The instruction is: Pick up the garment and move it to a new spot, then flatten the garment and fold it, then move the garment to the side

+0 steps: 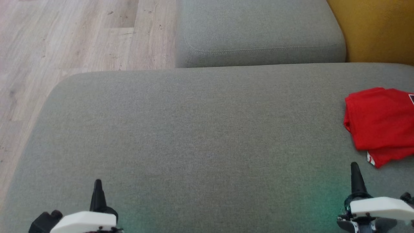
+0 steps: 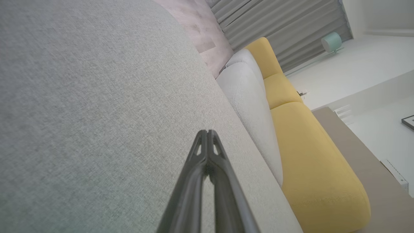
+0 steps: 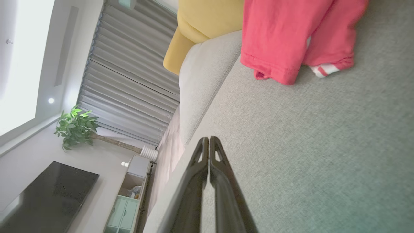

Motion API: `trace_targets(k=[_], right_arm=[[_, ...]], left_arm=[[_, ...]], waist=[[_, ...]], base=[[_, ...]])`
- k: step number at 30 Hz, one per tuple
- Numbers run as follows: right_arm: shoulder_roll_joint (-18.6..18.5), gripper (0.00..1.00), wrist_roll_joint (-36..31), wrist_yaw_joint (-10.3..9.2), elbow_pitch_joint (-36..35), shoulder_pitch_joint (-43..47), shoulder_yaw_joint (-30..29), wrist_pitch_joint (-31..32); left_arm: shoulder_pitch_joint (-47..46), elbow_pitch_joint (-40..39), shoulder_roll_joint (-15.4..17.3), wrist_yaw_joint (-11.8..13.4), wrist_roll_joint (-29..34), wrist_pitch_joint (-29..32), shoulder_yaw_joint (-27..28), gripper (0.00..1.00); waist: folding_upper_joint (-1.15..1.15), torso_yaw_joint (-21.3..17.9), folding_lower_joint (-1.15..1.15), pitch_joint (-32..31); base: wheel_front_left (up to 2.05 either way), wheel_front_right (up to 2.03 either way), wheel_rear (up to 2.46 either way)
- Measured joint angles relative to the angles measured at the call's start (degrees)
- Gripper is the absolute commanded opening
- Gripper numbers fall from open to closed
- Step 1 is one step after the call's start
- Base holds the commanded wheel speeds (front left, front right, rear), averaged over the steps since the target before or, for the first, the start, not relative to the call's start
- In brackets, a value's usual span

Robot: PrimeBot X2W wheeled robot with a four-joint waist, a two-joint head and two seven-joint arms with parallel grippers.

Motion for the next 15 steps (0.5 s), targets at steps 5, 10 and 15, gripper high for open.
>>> trace_targets(k=[5,10,15], right_arm=[[0.0,0.00,3.4,0.00,-0.1,-1.0,-0.3,1.0],[0.0,0.00,6.7,0.00,-0.1,-1.0,-0.6,1.7],[0.0,0.00,10.1,0.00,-0.1,-2.0,-1.1,2.4]], left_arm=[[-0.8,-0.2,0.0,-0.1,-3.3,0.9,1.2,0.00],[-0.8,-0.4,0.0,-0.6,-6.5,1.6,1.6,0.00],[-1.6,-0.5,-0.1,-1.1,-9.7,2.3,2.8,0.00]], waist=[[0.00,-0.2,0.00,0.4],[0.00,-0.5,0.00,0.9],[0.00,-0.7,0.00,1.3]], base=[[0.00,0.00,0.00],[0.00,0.00,0.00],[0.00,0.00,0.00]])
